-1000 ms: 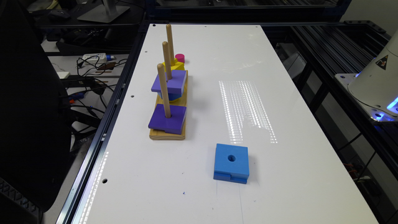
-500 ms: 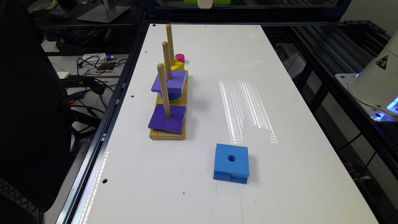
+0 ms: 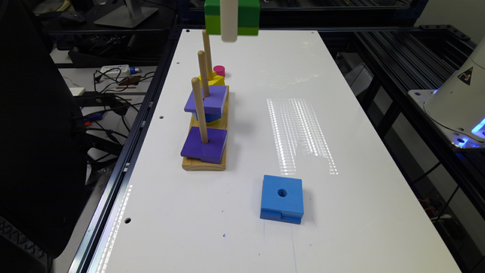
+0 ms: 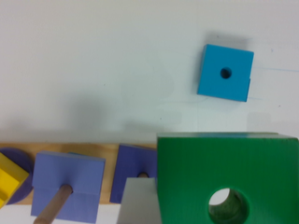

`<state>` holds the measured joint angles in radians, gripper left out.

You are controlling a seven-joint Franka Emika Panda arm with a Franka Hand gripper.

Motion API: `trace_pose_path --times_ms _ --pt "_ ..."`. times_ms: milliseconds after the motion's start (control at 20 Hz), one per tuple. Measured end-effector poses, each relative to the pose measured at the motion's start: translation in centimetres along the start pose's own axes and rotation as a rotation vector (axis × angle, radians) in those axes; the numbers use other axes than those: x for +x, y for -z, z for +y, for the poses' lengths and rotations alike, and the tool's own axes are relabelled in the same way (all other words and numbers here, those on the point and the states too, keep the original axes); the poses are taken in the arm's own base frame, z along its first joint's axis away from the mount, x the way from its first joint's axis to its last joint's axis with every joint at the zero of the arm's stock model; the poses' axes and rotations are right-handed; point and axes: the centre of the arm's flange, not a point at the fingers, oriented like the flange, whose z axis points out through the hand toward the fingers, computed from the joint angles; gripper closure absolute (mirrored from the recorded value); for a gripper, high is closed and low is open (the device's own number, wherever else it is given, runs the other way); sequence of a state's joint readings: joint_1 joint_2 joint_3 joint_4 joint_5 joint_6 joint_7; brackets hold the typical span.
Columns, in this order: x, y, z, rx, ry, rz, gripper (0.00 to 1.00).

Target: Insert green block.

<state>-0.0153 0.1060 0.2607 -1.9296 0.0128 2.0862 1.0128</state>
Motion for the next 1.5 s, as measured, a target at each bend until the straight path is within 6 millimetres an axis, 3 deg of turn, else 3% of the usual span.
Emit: trace_pose_path --times_ms 800,1500 --pt "1.8 -3.9 -1.1 0.015 0.0 0.006 1.0" --pt "2.4 -4.6 -1.6 0.014 0.001 0.003 1.0"
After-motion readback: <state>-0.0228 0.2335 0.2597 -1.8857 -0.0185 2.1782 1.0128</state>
